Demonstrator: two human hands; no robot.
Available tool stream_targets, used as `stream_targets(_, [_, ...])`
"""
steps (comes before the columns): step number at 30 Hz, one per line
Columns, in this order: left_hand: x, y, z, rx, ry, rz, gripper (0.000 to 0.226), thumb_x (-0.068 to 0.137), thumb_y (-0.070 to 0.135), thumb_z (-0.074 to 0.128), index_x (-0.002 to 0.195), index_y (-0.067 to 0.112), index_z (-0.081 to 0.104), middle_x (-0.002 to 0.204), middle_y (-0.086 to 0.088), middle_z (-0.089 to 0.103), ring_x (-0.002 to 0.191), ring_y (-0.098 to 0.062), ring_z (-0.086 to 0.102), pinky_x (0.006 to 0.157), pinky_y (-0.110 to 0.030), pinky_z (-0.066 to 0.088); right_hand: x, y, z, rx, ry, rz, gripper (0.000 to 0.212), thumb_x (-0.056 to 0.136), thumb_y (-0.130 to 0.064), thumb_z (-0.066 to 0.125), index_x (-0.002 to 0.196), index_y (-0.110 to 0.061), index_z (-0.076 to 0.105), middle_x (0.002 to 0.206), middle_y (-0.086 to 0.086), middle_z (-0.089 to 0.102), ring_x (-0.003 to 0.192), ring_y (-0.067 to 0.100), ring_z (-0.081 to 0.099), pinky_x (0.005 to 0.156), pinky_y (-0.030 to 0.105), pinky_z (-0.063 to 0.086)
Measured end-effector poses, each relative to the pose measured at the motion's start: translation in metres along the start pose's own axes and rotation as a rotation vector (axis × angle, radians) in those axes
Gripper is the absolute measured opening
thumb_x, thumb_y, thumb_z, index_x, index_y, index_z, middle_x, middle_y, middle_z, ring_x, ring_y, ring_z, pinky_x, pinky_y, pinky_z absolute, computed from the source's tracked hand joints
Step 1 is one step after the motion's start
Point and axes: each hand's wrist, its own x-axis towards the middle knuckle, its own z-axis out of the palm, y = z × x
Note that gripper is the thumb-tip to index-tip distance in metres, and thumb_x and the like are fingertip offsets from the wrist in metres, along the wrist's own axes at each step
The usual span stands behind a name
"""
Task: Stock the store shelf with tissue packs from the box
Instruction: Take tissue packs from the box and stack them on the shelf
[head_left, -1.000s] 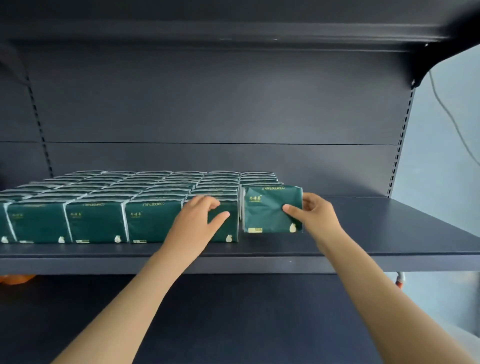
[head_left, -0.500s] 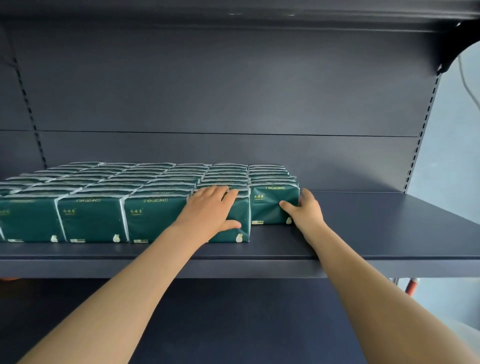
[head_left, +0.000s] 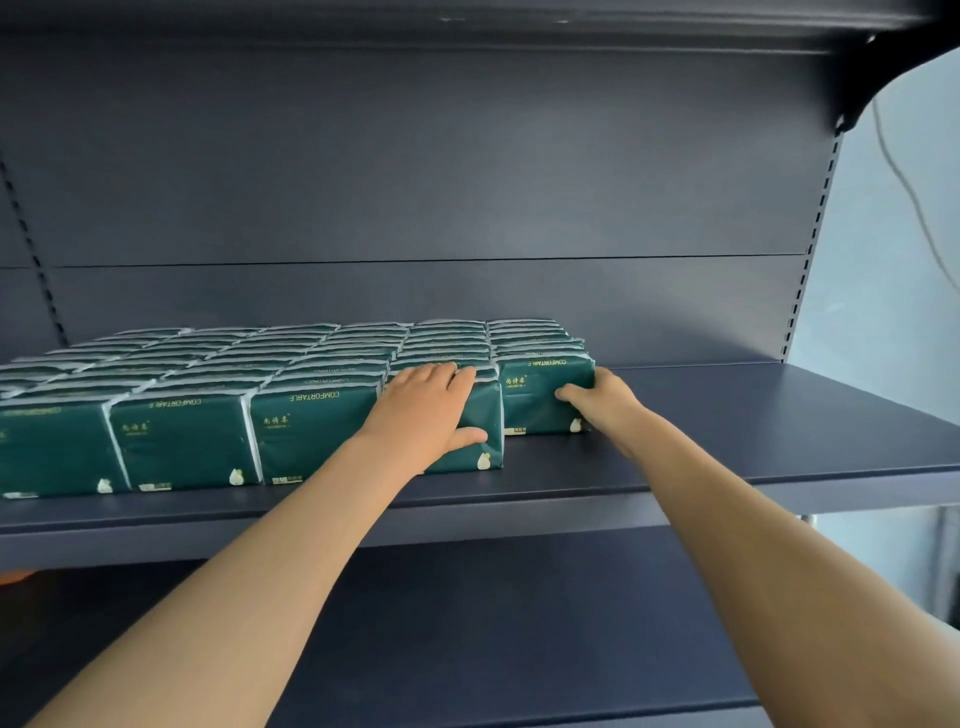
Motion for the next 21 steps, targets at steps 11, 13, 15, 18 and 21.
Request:
stream_targets(11, [-0.039,0.005,-0.045,-0.043,0.002,-0.063,0.059,0.096,0.049,0.037,0.138,0.008,0.037,0.139,-0.01,0.044,0.129,-0.025,0.041,0.11,-0.037,0.029,-0.079,-0.031,-0.034,-0.444,0.004,-0.103,0.036,0.09,-0.02,0.053,0.115,0.004,0.055,0.089,0.013,0.06,0.087,0.03,0.055,0.062,0.031,0.044])
stream_targets(13, [-0.057,0.009,-0.059,-0.045,-0.004,-0.101,0.055,0.097,0.046,0.038,0.136,0.007,0.04,0.135,-0.011,0.046,0.126,-0.026,0.043,0.107,-0.037,0.032,-0.1,-0.035,-0.037,-0.515,-0.019,-0.16,0.038,0.091,-0.024,0.053,0.119,0.002,0.051,0.1,0.014,0.059,0.093,0.03,0.055,0.066,0.032,0.043])
stream_targets(15, [-0.079,0.013,-0.073,-0.061,-0.031,-0.14,0.053,0.097,0.045,0.039,0.134,0.006,0.043,0.132,-0.012,0.048,0.123,-0.027,0.045,0.104,-0.039,0.035,-0.12,-0.037,-0.04,-0.594,-0.044,-0.218,0.043,0.092,-0.029,0.052,0.124,-0.001,0.047,0.114,0.016,0.057,0.101,0.031,0.054,0.073,0.033,0.042])
stream_targets(18, [-0.119,0.023,-0.091,-0.097,-0.068,-0.192,0.051,0.097,0.043,0.04,0.133,0.006,0.044,0.131,-0.013,0.048,0.123,-0.028,0.044,0.103,-0.042,0.039,-0.156,-0.035,-0.042,-0.723,-0.09,-0.304,0.046,0.094,-0.033,0.05,0.124,0.002,0.044,0.117,0.019,0.054,0.108,0.035,0.05,0.078,0.034,0.039])
stream_targets(21, [-0.163,0.035,-0.104,-0.139,-0.117,-0.253,0.049,0.098,0.042,0.04,0.13,0.006,0.047,0.129,-0.012,0.049,0.123,-0.028,0.043,0.099,-0.042,0.04,-0.196,-0.032,-0.042,-0.777,-0.141,-0.364,0.049,0.095,-0.033,0.049,0.128,0.002,0.042,0.124,0.02,0.05,0.119,0.036,0.044,0.088,0.037,0.039])
